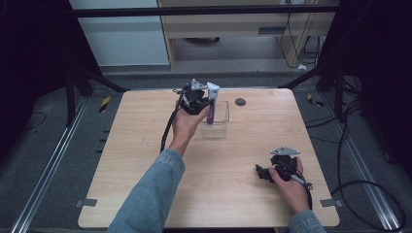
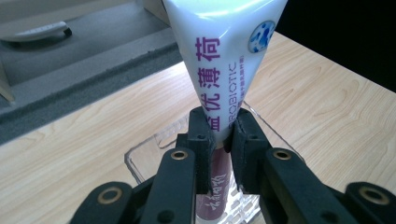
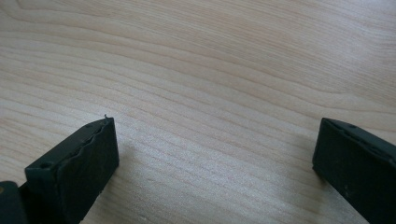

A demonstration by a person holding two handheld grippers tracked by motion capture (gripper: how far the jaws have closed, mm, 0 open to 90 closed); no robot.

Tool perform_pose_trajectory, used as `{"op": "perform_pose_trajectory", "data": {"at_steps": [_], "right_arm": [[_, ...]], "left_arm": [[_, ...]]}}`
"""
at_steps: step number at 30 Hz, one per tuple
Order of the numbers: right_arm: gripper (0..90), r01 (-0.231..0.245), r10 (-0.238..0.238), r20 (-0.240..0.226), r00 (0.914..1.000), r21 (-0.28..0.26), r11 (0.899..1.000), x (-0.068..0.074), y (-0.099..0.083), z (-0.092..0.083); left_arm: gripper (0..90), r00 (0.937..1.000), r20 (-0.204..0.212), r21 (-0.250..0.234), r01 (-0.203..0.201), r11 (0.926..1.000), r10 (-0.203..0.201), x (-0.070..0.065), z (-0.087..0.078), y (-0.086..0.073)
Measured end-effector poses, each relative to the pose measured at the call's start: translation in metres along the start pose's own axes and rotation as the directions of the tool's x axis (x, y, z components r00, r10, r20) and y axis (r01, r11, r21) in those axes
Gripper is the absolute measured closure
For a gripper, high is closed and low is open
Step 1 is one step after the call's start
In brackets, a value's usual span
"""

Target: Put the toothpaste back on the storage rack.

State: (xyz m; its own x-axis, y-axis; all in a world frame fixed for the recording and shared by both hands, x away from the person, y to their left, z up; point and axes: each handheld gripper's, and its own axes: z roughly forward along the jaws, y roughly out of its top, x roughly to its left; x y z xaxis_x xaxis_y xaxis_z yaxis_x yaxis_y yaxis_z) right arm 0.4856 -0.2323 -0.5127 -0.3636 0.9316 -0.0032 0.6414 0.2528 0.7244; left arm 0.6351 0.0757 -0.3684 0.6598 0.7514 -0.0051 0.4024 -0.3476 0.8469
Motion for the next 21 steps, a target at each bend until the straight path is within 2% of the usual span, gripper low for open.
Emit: {"op": "perform_pose_trajectory", "data": {"at_steps": [4,11,15,21], "right_arm": [[0.6,0.001,-0.001,0.002,1.0,0.0,1.0,0.0,0.0,0.0],[0.6,0.0,0.0,0.0,1.0,0.0,1.0,0.0,0.0,0.0],[0.6,-0.001,0.001,0.0,1.0,0.0,1.0,0.0,0.0,0.0],[0.4,0.0,0.0,-0.001,1.0,0.0,1.0,0.0,0.0,0.0]], "left_arm": [[78.9,1.0,-0.002,0.005,-0.003,1.0,0.003,-0.001,0.001,-0.002],[78.9,0.9995,-0.006,0.046,-0.031,0.9985,0.031,-0.004,0.008,-0.005],[78.9,0.9998,-0.007,0.049,-0.016,0.9987,0.016,-0.003,0.011,-0.007],[78.8,0.9997,-0.002,0.063,-0.023,0.9978,0.023,-0.004,0.015,-0.009]]}}
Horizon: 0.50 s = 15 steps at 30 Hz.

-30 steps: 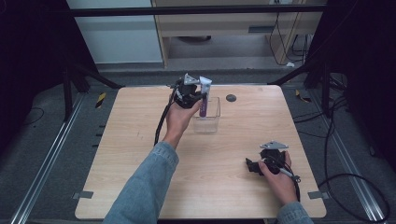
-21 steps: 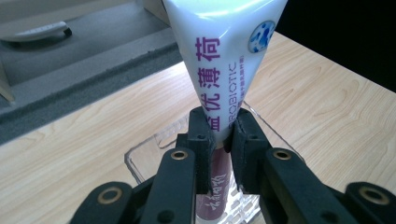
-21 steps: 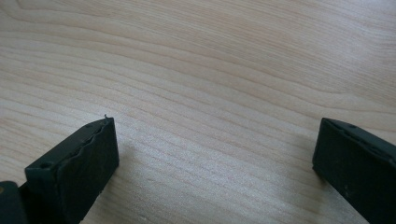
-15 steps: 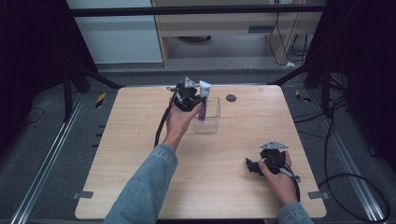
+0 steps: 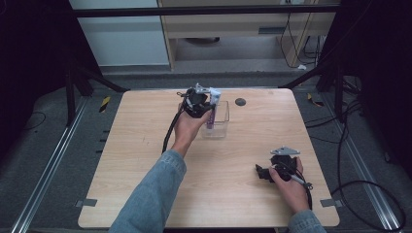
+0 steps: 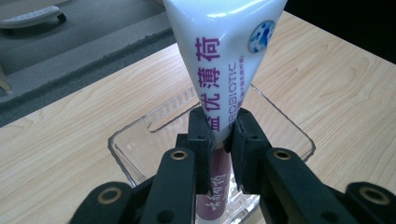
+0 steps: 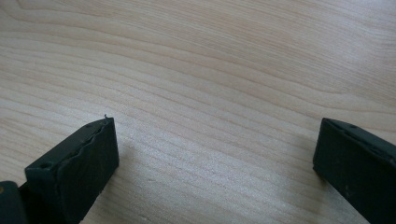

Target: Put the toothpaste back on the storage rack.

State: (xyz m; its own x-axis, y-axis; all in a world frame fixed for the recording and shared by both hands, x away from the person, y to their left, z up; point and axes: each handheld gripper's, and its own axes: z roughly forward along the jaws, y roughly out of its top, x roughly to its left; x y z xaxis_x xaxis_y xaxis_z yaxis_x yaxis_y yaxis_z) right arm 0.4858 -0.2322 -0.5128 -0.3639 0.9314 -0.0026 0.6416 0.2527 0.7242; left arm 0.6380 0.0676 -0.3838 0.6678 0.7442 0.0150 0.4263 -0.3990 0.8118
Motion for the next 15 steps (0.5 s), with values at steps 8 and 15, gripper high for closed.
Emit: {"op": "perform_pose_trajectory", "data": {"at_steps": [8,15], "right_arm": [[0.5,0.0,0.0,0.0,1.0,0.0,1.0,0.0,0.0,0.0],[0.5,0.0,0.0,0.0,1.0,0.0,1.0,0.0,0.0,0.0]], "left_arm": [[78.8,1.0,-0.001,0.004,0.005,1.0,-0.005,0.0001,0.0018,-0.0019],[78.8,1.0,0.003,0.007,0.009,0.9999,-0.009,0.0,0.0038,-0.0026]]}}
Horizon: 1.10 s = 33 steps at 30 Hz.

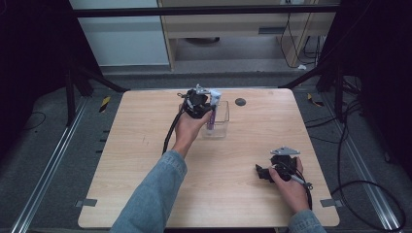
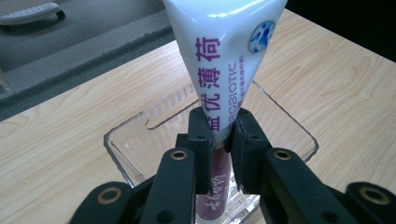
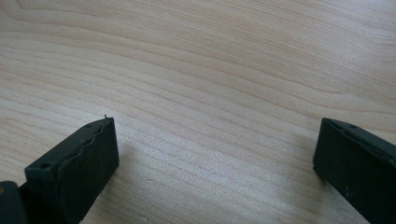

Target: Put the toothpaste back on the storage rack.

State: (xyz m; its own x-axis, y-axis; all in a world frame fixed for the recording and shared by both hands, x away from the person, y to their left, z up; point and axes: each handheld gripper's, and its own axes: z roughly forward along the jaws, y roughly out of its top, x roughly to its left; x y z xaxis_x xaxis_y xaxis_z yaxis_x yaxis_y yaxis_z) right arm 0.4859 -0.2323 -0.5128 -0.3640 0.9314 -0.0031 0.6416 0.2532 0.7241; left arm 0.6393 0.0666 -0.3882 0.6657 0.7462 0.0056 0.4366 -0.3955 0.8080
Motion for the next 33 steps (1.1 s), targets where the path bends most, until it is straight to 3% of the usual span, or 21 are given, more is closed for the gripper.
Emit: {"op": "perform_pose_trajectory", "data": {"at_steps": [16,24,29,33], "right_arm": [[0.5,0.0,0.0,0.0,1.0,0.0,1.0,0.0,0.0,0.0],[0.4,0.0,0.0,0.0,1.0,0.0,1.0,0.0,0.0,0.0],[0.4,-0.005,0.005,0.001,1.0,0.001,1.0,0.0,0.001,0.0],[0.4,-0.003,0.003,0.001,1.0,0.001,1.0,0.0,0.001,0.0]], "left_arm": [[78.7,1.0,-0.006,0.016,0.0,0.9999,0.0,-0.004,0.004,0.0],[78.3,0.9997,-0.014,0.015,0.022,0.9997,-0.021,-0.003,0.005,0.0],[78.2,0.9982,-0.01,0.01,0.059,0.9982,-0.059,0.0,0.008,0.001],[78.1,0.9989,-0.013,0.025,0.045,0.9987,-0.044,-0.001,0.011,0.005]]}}
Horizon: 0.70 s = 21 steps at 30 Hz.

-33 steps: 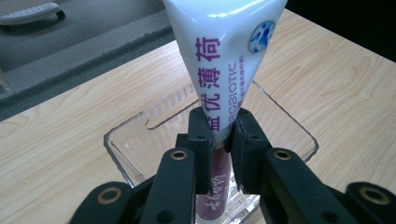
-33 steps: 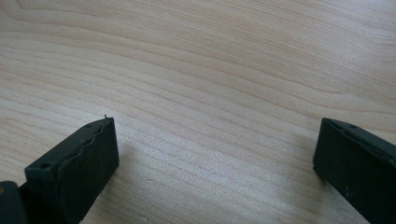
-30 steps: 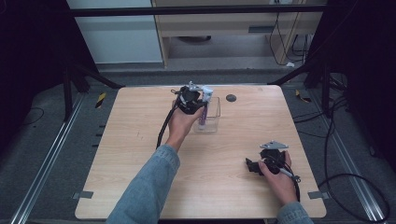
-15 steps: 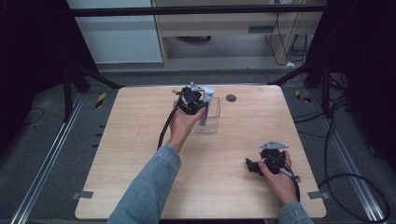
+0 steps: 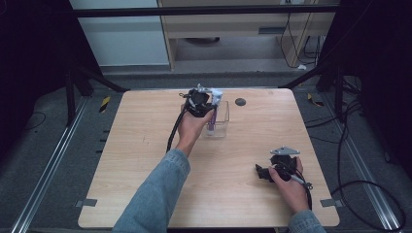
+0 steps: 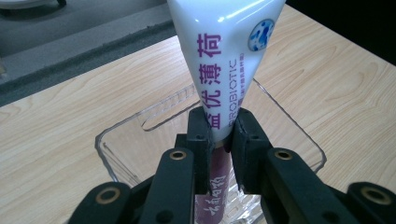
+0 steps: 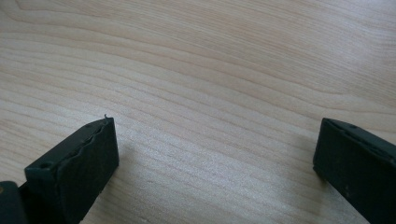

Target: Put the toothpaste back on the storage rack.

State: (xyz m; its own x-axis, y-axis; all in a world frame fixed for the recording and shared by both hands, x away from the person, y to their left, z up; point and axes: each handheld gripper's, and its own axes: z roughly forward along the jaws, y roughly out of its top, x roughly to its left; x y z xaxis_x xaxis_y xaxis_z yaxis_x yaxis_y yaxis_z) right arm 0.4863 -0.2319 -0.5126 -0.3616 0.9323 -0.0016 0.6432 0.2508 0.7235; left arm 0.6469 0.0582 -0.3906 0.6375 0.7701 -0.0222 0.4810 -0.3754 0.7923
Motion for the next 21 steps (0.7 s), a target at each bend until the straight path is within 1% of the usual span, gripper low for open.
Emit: {"op": "perform_pose_trajectory", "data": {"at_steps": [3,5,11,15,19,21], "right_arm": [[0.4,0.0,0.0,0.001,1.0,0.0,1.0,0.0,0.0,0.0],[0.4,-0.001,0.001,0.0,1.0,-0.001,1.0,0.0,0.0,0.0],[0.4,0.001,-0.001,0.0,1.0,-0.003,1.0,0.0,0.0,0.0],[0.4,-0.001,0.001,0.0,1.0,-0.001,1.0,0.0,0.0,0.0],[0.4,0.0,0.0,0.0,1.0,-0.002,1.0,0.0,0.0,0.0],[0.4,0.002,-0.002,0.001,1.0,-0.003,1.0,0.0,0.0,0.0]], "left_arm": [[78.2,0.9998,-0.014,0.016,-0.014,0.9998,0.014,-0.004,0.004,0.004],[78.2,0.9998,-0.014,0.018,-0.011,0.9998,0.011,-0.005,0.007,0.006],[78.0,0.9995,-0.013,0.034,-0.028,0.999,0.029,-0.01,0.018,0.014],[78.0,0.9993,-0.016,0.038,-0.034,0.9987,0.034,-0.012,0.021,0.015],[77.8,0.9993,-0.009,0.049,-0.035,0.9982,0.035,-0.013,0.025,0.018],[77.8,0.999,-0.009,0.053,-0.043,0.9977,0.043,-0.014,0.026,0.019]]}}
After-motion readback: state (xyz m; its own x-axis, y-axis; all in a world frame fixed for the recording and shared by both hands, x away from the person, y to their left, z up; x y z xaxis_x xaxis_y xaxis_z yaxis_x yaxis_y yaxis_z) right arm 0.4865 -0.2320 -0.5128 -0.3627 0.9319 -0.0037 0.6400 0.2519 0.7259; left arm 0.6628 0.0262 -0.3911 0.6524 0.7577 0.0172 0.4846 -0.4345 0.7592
